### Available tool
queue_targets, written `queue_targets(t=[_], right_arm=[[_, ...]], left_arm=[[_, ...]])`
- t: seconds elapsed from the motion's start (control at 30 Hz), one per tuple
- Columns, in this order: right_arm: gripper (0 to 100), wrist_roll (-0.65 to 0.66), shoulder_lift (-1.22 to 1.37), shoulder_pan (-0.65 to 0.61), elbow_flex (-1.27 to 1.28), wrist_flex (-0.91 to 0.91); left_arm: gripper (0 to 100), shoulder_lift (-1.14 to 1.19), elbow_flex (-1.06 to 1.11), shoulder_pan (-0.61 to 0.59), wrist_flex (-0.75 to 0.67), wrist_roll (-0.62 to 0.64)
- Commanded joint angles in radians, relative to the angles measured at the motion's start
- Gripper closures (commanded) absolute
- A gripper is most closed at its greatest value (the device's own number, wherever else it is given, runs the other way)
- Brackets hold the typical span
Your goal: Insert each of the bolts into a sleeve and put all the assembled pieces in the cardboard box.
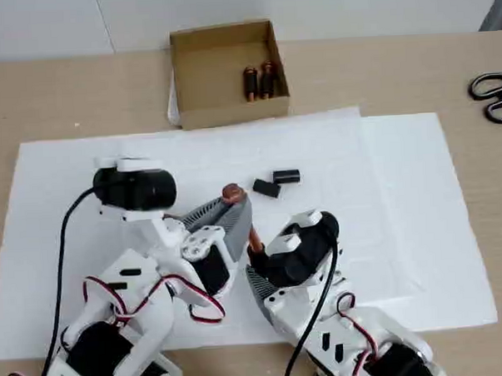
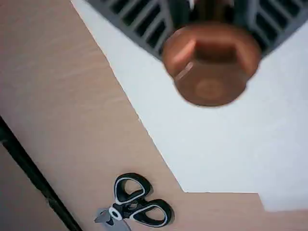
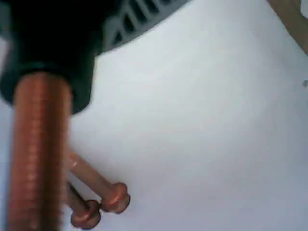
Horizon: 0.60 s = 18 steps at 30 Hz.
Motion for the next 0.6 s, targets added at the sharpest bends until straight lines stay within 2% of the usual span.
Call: queue_targets(t=[0.0,0.27,0.57], right_arm=[[99.4,0.000,-0.007,-0.007,-0.006,-0.027],[99.4,0.049,-0.007,0.001,-0.008,-0.056],[99.4,0.049,-0.007,0.001,-0.006,-0.071]], left_arm=[[99,-0.015,-0.013,0.011,-0.023,-0.014],[99,-0.017,-0.010,0.012,0.040,-0.049],[99,-0.015,-0.004,0.012,0.041,-0.075]])
